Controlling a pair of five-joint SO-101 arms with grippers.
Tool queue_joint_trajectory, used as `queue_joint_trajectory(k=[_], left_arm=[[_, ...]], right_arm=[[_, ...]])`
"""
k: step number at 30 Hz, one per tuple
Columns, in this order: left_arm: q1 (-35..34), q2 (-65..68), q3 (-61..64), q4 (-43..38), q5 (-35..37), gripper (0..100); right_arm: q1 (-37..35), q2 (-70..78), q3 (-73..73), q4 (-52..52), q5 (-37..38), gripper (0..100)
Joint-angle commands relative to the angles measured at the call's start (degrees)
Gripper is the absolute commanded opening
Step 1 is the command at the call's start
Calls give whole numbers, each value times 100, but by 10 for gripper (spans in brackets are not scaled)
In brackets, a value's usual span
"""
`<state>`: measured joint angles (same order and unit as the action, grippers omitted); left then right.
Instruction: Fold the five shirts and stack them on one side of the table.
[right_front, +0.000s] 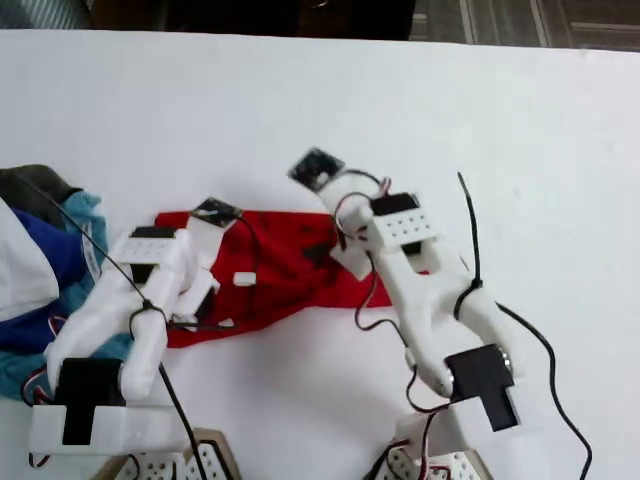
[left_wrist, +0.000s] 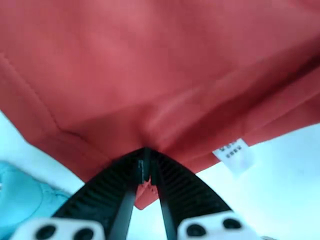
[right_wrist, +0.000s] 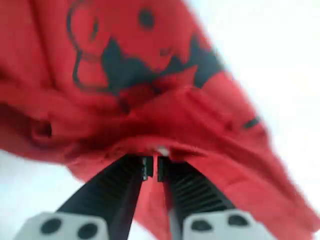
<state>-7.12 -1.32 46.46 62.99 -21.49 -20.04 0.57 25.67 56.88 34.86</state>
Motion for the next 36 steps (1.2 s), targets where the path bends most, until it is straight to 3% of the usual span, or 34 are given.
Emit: queue_joint_trajectory(k=[1,8,17,23,32,36], left_arm=[[26,158,-92,-62,-9,26],[26,158,-92,-62,-9,26],[26,149,-92,-53,0,26],[70,26,-251,396,26,26],[246,-1310,-242,1011,0,26],[431,-1451,453,545,-62,26]], right_arm=[[-110,242,-563,-127,-70,22],[198,1191,-1407,4,-79,22],[892,-66,-2330,1842,-26,22],[1358,-611,-1433,2695,976,22],[2026,-356,519,84,1380,22],[2299,198,325,-338,1459,22]])
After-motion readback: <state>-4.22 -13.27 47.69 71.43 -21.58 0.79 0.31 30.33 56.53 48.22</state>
